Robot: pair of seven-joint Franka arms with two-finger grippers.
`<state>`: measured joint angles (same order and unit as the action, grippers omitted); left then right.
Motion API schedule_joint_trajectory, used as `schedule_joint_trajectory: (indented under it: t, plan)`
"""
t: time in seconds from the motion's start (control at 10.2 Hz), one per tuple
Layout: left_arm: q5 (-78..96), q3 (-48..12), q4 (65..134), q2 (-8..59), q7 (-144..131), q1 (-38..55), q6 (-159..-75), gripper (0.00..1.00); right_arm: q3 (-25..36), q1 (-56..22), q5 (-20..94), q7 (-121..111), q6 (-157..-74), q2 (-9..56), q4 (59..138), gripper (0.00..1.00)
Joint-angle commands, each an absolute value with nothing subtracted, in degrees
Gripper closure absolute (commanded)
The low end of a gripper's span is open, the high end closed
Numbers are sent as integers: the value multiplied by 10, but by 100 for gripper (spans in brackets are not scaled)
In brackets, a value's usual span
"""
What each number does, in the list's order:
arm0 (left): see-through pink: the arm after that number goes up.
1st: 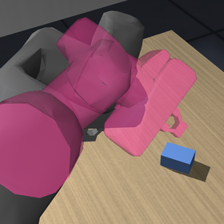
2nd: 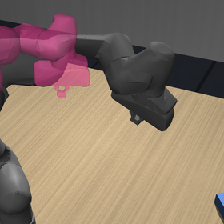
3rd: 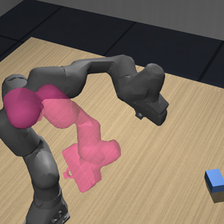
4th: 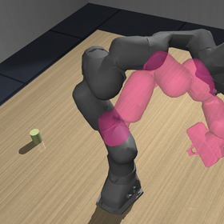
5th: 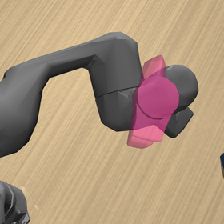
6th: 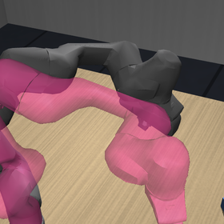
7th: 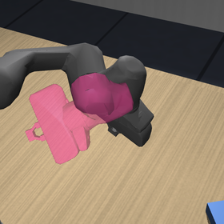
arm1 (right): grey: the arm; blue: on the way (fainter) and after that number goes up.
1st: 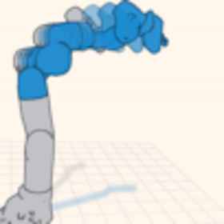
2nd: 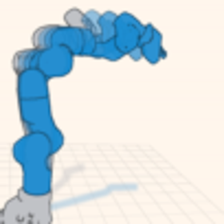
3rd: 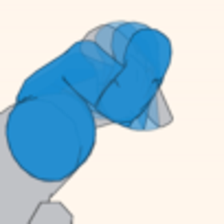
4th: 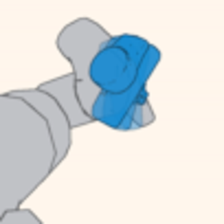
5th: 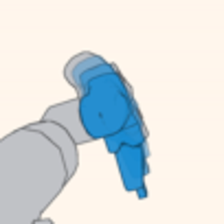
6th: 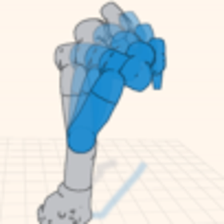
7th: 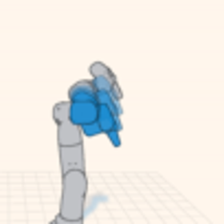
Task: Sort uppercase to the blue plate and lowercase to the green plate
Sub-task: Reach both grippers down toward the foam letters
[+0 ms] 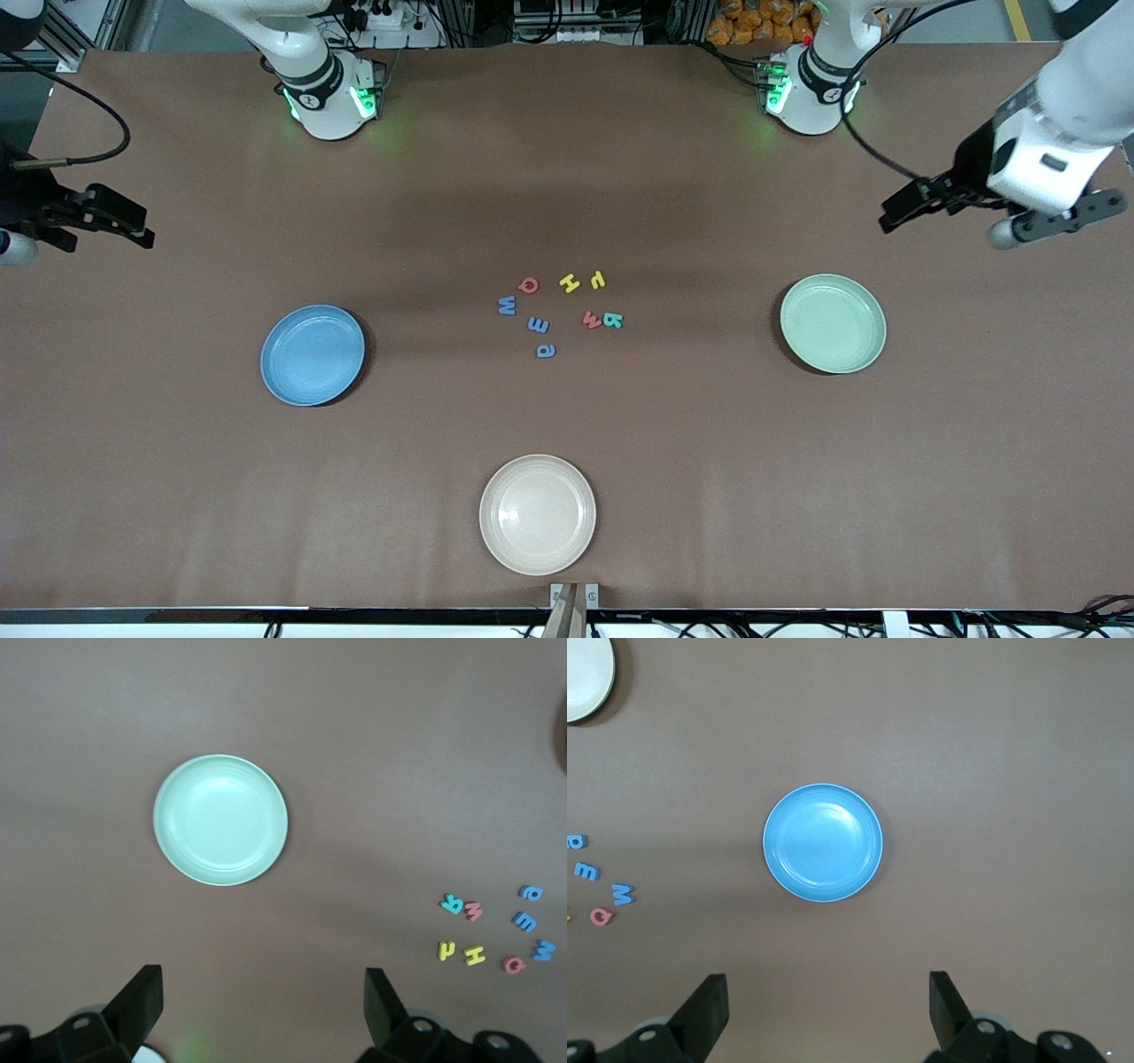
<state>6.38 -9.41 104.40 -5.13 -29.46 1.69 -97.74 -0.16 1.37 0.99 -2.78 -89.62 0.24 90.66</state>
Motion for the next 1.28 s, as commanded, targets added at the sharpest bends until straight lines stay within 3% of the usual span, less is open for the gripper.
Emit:
schedule_joint_trajectory:
  t: [0.0,0.59,1.18]
  plan:
    - [75,-107,1077,-41,-372,46,-1031,0,0,3,8,-21,-900,4,912,0]
    - [68,-107,1087,65,-437,154,-1160,0,-2,-31,10,17,-908,26,912,0]
    - [16,-140,1085,206,-311,232,-1300,0,-3,-94,11,82,-965,101,912,0]
